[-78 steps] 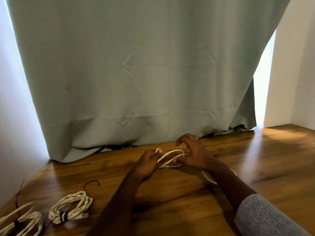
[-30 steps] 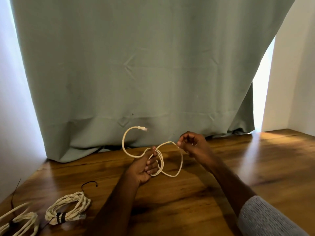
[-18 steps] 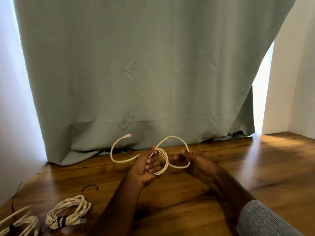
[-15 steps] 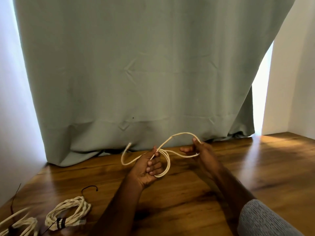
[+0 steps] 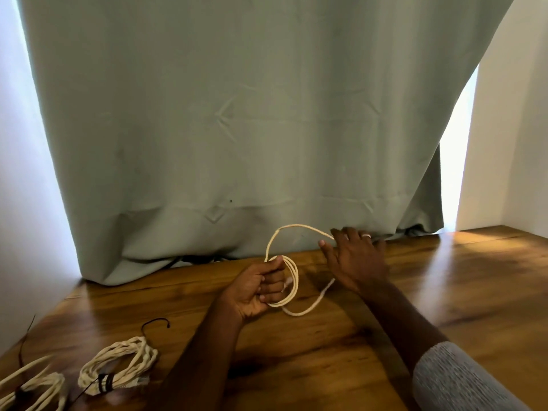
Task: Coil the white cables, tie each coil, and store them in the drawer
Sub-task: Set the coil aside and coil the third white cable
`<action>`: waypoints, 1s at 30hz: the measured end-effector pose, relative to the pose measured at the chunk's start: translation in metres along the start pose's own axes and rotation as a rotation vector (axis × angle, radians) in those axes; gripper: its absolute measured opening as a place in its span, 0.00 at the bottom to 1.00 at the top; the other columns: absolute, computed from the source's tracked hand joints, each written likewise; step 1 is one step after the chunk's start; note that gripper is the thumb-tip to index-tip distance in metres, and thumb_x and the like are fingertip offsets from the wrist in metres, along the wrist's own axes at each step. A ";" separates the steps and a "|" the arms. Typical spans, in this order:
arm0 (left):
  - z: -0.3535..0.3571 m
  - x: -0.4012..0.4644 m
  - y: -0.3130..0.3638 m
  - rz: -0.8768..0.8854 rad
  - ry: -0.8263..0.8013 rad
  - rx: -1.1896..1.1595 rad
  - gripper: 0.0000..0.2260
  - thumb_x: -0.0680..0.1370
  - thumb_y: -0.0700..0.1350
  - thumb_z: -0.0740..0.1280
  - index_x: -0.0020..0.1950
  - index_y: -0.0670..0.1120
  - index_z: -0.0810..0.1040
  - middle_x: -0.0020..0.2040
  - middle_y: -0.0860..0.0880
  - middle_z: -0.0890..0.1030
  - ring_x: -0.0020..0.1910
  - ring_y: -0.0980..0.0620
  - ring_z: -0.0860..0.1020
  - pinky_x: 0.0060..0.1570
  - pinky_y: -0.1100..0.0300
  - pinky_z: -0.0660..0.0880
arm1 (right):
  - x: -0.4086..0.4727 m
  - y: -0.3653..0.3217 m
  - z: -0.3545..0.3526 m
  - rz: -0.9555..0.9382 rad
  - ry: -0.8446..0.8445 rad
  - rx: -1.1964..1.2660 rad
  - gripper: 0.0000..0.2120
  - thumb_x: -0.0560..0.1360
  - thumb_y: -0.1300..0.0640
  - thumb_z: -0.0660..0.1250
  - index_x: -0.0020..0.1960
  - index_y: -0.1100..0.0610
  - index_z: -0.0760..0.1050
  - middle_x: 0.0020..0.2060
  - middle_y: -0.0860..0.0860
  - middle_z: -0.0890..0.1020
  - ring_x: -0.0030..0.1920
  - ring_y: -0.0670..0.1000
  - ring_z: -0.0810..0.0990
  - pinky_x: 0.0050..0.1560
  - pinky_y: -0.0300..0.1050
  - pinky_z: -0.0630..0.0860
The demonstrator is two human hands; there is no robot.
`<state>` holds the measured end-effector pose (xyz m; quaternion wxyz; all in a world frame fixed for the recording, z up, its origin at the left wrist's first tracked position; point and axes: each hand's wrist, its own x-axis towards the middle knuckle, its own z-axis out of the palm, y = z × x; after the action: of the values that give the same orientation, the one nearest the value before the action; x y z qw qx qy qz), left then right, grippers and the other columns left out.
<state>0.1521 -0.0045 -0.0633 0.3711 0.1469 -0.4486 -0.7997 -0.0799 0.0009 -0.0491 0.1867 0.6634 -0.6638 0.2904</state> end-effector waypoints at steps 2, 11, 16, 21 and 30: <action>0.005 0.000 -0.001 -0.055 0.063 0.068 0.13 0.81 0.49 0.61 0.39 0.44 0.68 0.23 0.53 0.61 0.16 0.59 0.60 0.16 0.67 0.55 | 0.001 -0.015 -0.004 -0.011 0.152 -0.097 0.28 0.82 0.41 0.54 0.78 0.53 0.62 0.76 0.56 0.67 0.74 0.62 0.67 0.69 0.67 0.66; 0.005 0.002 -0.002 -0.239 0.030 0.154 0.25 0.78 0.65 0.53 0.36 0.46 0.73 0.21 0.53 0.63 0.16 0.59 0.59 0.20 0.67 0.50 | -0.008 -0.051 0.000 -0.710 0.243 0.055 0.21 0.75 0.46 0.58 0.65 0.49 0.77 0.65 0.49 0.80 0.70 0.53 0.75 0.74 0.62 0.62; 0.007 0.000 -0.003 -0.213 0.079 0.153 0.23 0.79 0.62 0.55 0.34 0.46 0.71 0.21 0.53 0.61 0.16 0.59 0.58 0.19 0.67 0.49 | -0.004 -0.041 0.009 -0.396 -0.053 0.425 0.12 0.82 0.48 0.62 0.54 0.54 0.79 0.44 0.51 0.82 0.42 0.51 0.80 0.44 0.49 0.76; 0.005 0.000 0.000 -0.088 0.073 0.031 0.22 0.81 0.58 0.55 0.34 0.46 0.72 0.20 0.52 0.61 0.15 0.58 0.59 0.19 0.68 0.51 | -0.005 -0.031 0.008 -0.032 -0.375 0.808 0.17 0.84 0.47 0.61 0.45 0.56 0.81 0.28 0.49 0.77 0.26 0.45 0.73 0.26 0.39 0.66; 0.015 0.008 0.003 0.168 0.051 -0.153 0.24 0.82 0.57 0.55 0.42 0.38 0.77 0.21 0.52 0.63 0.16 0.59 0.61 0.19 0.66 0.54 | -0.010 -0.034 0.006 0.184 -0.420 1.137 0.17 0.85 0.50 0.58 0.50 0.60 0.79 0.25 0.48 0.68 0.23 0.47 0.67 0.24 0.42 0.70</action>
<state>0.1393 -0.0022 -0.0514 0.4581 0.1003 -0.3874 -0.7937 -0.0444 0.0063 -0.0554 -0.3573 0.6422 -0.4821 0.4769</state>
